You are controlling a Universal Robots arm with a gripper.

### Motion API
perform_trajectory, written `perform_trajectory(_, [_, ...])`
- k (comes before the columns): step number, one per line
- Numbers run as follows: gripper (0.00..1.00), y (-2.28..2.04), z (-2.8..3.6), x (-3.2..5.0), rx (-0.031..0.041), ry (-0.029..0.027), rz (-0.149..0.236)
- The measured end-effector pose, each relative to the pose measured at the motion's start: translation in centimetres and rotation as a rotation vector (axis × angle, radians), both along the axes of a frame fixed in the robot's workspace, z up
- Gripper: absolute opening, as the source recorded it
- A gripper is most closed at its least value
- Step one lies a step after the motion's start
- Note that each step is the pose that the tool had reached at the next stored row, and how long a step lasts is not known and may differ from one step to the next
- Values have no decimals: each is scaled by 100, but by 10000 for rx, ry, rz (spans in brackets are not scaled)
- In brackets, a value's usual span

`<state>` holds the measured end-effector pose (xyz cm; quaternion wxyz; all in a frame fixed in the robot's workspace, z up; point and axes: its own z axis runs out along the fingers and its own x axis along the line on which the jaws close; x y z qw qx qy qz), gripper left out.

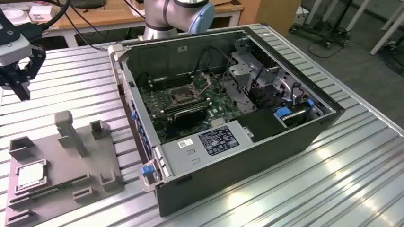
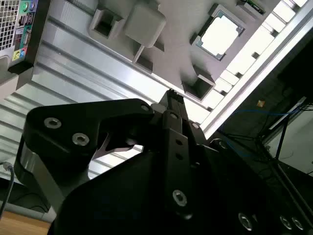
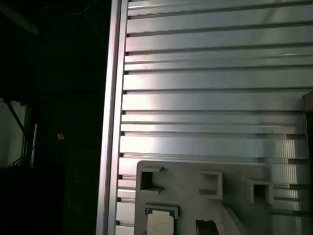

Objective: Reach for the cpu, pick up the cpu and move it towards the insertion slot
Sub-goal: 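Reach for the cpu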

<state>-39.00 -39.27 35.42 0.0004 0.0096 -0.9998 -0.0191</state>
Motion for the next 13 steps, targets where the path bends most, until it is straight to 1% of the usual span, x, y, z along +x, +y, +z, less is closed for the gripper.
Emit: perform_trajectory(13, [11,0,0,0,0,0,0])
